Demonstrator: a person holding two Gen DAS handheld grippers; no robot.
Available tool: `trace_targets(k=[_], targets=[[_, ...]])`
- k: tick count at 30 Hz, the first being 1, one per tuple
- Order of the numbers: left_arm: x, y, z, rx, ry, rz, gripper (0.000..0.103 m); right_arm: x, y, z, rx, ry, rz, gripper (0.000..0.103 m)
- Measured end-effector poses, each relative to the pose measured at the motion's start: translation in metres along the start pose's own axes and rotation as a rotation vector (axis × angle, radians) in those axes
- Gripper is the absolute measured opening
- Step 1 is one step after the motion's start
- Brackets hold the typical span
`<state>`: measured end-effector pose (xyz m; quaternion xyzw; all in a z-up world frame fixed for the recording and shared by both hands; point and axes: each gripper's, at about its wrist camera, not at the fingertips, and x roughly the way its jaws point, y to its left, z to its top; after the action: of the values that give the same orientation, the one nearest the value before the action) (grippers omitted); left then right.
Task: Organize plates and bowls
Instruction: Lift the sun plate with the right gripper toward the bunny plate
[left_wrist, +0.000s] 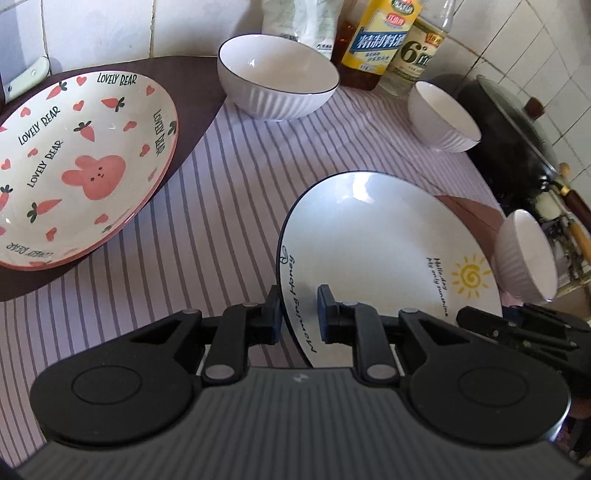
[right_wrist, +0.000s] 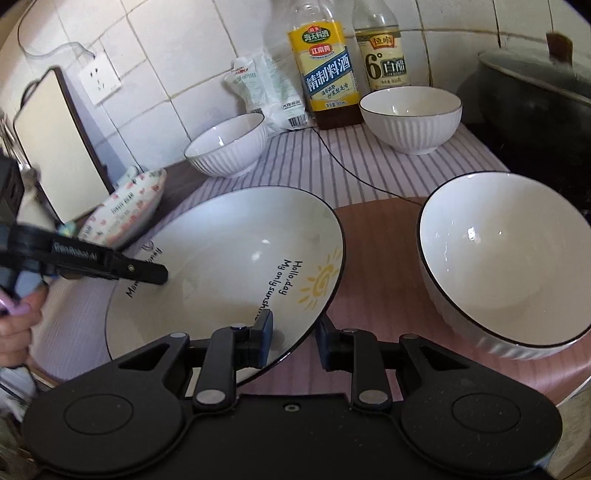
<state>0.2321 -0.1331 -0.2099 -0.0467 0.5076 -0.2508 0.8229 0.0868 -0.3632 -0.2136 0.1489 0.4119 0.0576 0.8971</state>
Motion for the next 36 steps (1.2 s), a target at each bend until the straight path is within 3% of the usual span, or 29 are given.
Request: trace_targets(k=[14,27,36], targets=[[-0.047,0.020,-0.007,-0.041,-0.023,0.002,0.016,-0.006,0.026,0.010,-0.037,0.002,0.068,0.030],[-0.108,0.077,0.004,-0.094,-0.129,0.056,0.016,0.017,0.085,0.053,-0.138,-0.026,0.189,0.030],[-0.125,0.125,-0.001,-0.205,-0.174,0.095,0.016,0.052,0.128,0.078,-0.230,-0.019,0.248,0.030]])
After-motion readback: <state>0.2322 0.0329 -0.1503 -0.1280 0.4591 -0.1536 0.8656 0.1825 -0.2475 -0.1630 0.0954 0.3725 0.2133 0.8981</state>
